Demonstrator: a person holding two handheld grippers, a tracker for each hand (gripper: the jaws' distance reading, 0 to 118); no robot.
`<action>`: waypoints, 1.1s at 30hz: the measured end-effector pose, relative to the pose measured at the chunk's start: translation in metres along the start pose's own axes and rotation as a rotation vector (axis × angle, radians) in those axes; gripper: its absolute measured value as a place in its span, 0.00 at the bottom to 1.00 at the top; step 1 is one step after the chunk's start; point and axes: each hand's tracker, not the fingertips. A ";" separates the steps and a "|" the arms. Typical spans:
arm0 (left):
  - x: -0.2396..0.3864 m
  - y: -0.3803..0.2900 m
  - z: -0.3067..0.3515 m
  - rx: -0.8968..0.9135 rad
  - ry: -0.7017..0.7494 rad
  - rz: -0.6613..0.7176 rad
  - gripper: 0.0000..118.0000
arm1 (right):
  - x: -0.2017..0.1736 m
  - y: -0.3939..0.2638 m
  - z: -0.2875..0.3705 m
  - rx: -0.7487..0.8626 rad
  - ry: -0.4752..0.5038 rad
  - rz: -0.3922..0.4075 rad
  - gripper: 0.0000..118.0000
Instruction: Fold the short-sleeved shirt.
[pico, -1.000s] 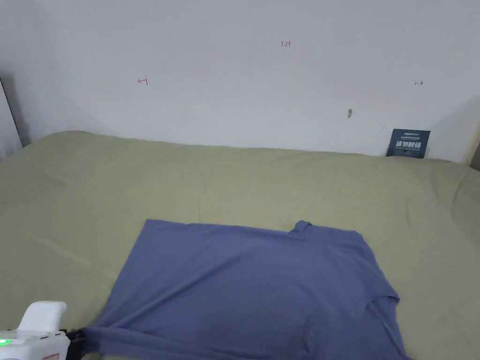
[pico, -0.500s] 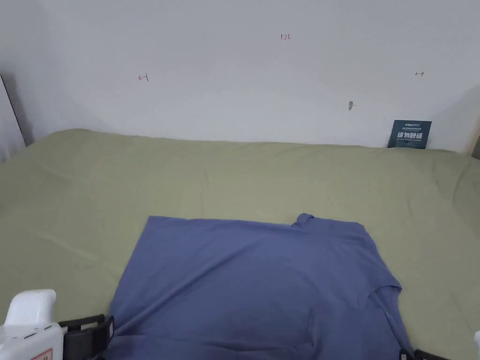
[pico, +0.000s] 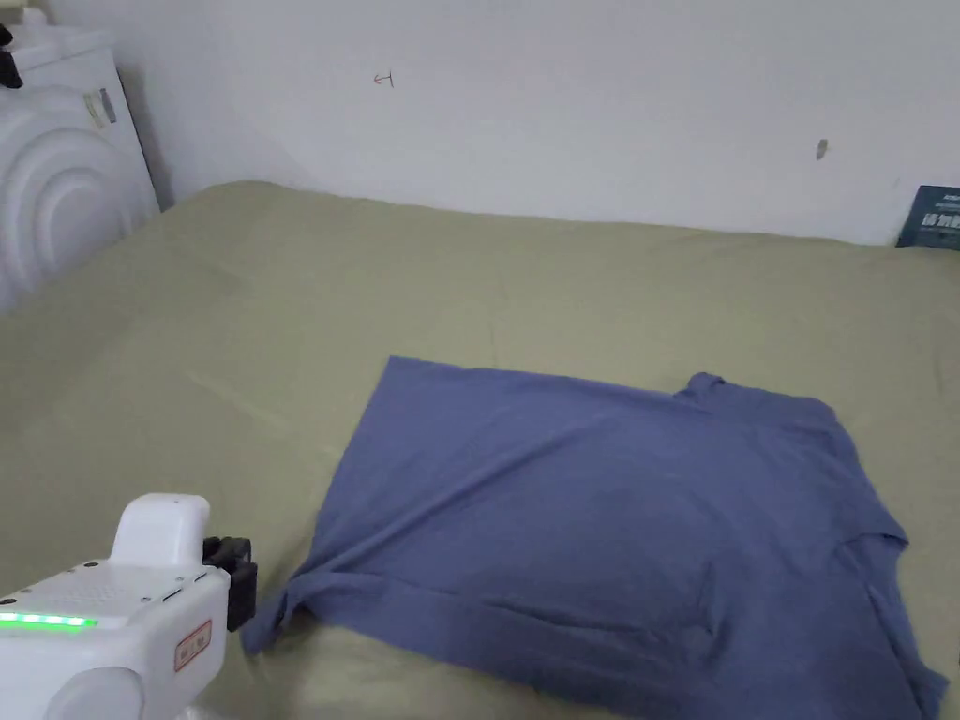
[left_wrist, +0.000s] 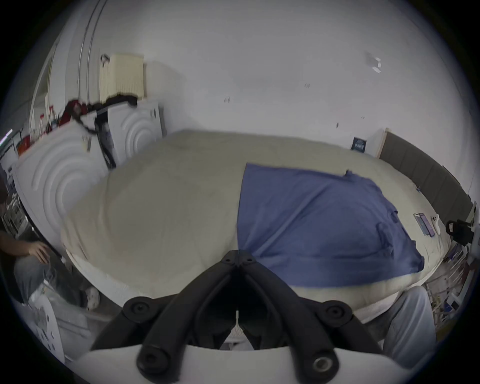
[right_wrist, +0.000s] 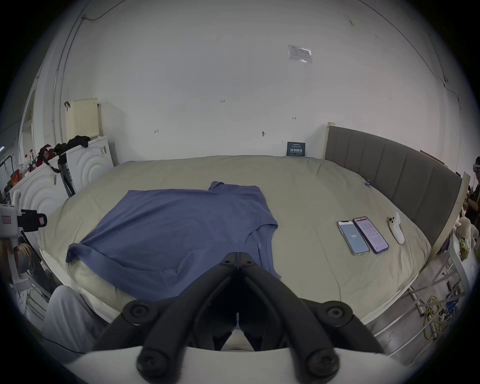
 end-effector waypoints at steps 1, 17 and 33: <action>-0.007 -0.006 -0.006 -0.026 -0.028 0.018 0.00 | 0.002 -0.002 -0.002 -0.007 0.002 -0.005 0.01; -0.011 -0.023 -0.097 -0.251 -0.027 -0.020 0.02 | 0.030 -0.020 -0.039 -0.189 0.000 -0.049 0.01; 0.006 -0.013 -0.076 -0.267 -0.041 -0.005 0.02 | 0.048 -0.079 -0.090 -0.448 0.048 -0.004 0.79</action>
